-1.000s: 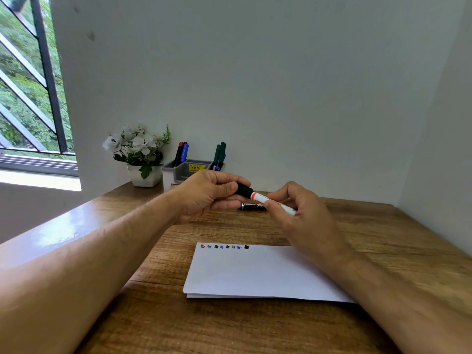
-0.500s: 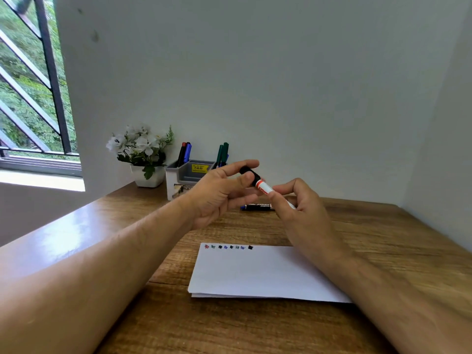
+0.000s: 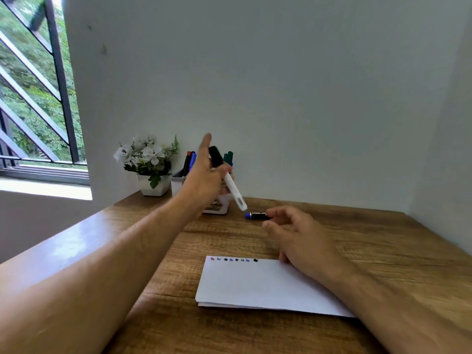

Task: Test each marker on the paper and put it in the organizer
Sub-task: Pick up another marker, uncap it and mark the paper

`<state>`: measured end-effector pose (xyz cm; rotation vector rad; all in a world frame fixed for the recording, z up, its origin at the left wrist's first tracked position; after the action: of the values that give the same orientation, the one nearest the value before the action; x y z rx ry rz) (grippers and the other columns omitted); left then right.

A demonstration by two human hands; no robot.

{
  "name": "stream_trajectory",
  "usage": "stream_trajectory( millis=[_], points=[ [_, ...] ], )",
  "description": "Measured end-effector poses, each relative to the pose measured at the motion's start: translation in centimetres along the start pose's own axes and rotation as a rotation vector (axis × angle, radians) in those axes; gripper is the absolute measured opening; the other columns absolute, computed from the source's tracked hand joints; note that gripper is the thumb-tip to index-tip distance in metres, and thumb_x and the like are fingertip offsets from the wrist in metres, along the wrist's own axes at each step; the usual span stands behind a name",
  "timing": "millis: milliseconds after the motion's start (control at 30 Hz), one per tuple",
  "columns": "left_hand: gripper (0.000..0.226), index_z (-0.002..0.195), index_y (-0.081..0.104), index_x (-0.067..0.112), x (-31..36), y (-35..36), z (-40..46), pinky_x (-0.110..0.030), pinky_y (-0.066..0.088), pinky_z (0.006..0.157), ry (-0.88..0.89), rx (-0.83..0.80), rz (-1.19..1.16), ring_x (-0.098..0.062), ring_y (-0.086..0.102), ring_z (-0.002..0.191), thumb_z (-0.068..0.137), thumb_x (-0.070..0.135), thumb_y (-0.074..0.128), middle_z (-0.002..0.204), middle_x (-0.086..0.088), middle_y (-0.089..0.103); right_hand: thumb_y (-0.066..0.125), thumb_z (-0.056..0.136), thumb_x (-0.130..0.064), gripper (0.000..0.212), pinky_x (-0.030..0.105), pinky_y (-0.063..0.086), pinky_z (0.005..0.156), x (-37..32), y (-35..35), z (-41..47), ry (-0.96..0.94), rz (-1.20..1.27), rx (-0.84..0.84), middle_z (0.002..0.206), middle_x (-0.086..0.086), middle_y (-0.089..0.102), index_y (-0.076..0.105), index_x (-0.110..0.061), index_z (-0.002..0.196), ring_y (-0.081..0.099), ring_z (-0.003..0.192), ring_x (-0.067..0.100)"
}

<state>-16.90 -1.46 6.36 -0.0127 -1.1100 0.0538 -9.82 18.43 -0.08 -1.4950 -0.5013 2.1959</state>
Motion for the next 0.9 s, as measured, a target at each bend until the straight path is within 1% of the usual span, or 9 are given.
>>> stream_trajectory(
  millis=[100, 200, 267, 333, 400, 467, 600, 733, 900],
  points=[
    [0.077, 0.148, 0.011, 0.053, 1.9, -2.5, 1.6, -0.025, 0.057, 0.069, 0.135, 0.128, 0.174, -0.012, 0.066, 0.094, 0.101, 0.005, 0.048, 0.133, -0.015, 0.054, 0.062, 0.096, -0.040, 0.022, 0.009, 0.043, 0.049, -0.3, 0.3, -0.3, -0.018, -0.055, -0.018, 0.107, -0.019, 0.064, 0.061, -0.036, 0.117, 0.062, 0.055, -0.010],
    [0.070, 0.145, 0.019, 0.052, 3.3, -3.7, 3.4, -0.040, 0.057, 0.084, 0.237, 0.203, 0.325, -0.010, 0.064, 0.093, 0.100, 0.006, 0.048, 0.117, -0.009, 0.061, 0.063, 0.094, -0.042, 0.018, 0.008, 0.042, 0.051, -0.3, 0.4, -0.3, -0.031, -0.080, -0.029, 0.105, -0.018, 0.065, 0.062, -0.038, 0.112, 0.061, 0.057, -0.013],
    [0.067, 0.145, 0.024, 0.050, 3.8, -4.6, 5.0, -0.037, 0.057, 0.080, 0.255, 0.266, 0.333, -0.008, 0.063, 0.091, 0.100, 0.007, 0.048, 0.107, 0.000, 0.060, 0.065, 0.093, -0.041, 0.015, 0.009, 0.042, 0.054, -0.4, 0.4, -0.2, -0.045, -0.085, -0.019, 0.103, -0.017, 0.066, 0.064, -0.037, 0.108, 0.061, 0.059, -0.008],
    [0.069, 0.146, 0.026, 0.051, 4.2, -5.4, 6.4, -0.017, 0.052, 0.067, 0.268, 0.333, 0.342, -0.002, 0.061, 0.088, 0.099, 0.005, 0.049, 0.107, 0.000, 0.060, 0.068, 0.092, -0.040, 0.013, 0.015, 0.044, 0.062, -0.3, 0.3, -0.1, -0.058, -0.100, -0.005, 0.102, -0.015, 0.068, 0.065, -0.037, 0.104, 0.059, 0.063, -0.003],
    [0.071, 0.144, 0.028, 0.053, 4.1, -5.6, 7.2, -0.006, 0.044, 0.053, 0.288, 0.355, 0.386, 0.000, 0.060, 0.084, 0.098, 0.002, 0.047, 0.114, -0.004, 0.061, 0.069, 0.091, -0.040, 0.011, 0.019, 0.045, 0.067, -0.2, 0.4, 0.0, -0.058, -0.106, 0.003, 0.101, -0.015, 0.068, 0.065, -0.038, 0.101, 0.059, 0.070, -0.002],
    [0.070, 0.141, 0.033, 0.054, 3.2, -5.7, 7.6, -0.007, 0.043, 0.050, 0.283, 0.358, 0.426, 0.003, 0.059, 0.083, 0.098, 0.000, 0.047, 0.121, -0.007, 0.061, 0.069, 0.090, -0.041, 0.010, 0.020, 0.045, 0.068, -0.1, 0.5, 0.1, -0.055, -0.110, 0.000, 0.100, -0.016, 0.068, 0.066, -0.038, 0.099, 0.060, 0.073, -0.002],
    [0.067, 0.142, 0.037, 0.049, 1.7, -6.1, 7.7, -0.010, 0.042, 0.059, 0.285, 0.426, 0.456, 0.008, 0.059, 0.079, 0.097, 0.001, 0.050, 0.121, -0.006, 0.063, 0.069, 0.090, -0.042, 0.010, 0.022, 0.045, 0.071, 0.1, 0.5, 0.3, -0.060, -0.130, 0.003, 0.100, -0.015, 0.069, 0.065, -0.038, 0.098, 0.057, 0.072, -0.002],
    [0.065, 0.143, 0.038, 0.047, 0.4, -5.9, 8.4, -0.006, 0.042, 0.055, 0.257, 0.419, 0.482, 0.007, 0.058, 0.081, 0.097, 0.004, 0.052, 0.120, -0.006, 0.065, 0.069, 0.090, -0.043, 0.010, 0.019, 0.041, 0.067, 0.2, 0.6, 0.2, -0.060, -0.144, -0.003, 0.101, -0.016, 0.068, 0.065, -0.039, 0.098, 0.053, 0.067, -0.004],
    [0.064, 0.145, 0.041, 0.042, -0.7, -4.0, 9.1, -0.019, 0.046, 0.084, 0.256, 0.270, 0.726, -0.012, 0.062, 0.097, 0.092, 0.020, 0.067, 0.123, -0.005, 0.065, 0.068, 0.089, -0.046, 0.012, 0.015, 0.035, 0.061, 0.2, 0.6, 0.3, -0.058, -0.184, -0.009, 0.102, -0.019, 0.067, 0.064, -0.040, 0.098, 0.050, 0.062, -0.004]
  ],
)
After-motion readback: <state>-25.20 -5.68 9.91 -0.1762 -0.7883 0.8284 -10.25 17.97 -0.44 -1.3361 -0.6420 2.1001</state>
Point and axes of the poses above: each hand's wrist, its own z-axis towards the middle knuckle, its own y-axis out of the palm, x = y × z, the point moved 9 cm from there along z, towards the middle knuckle
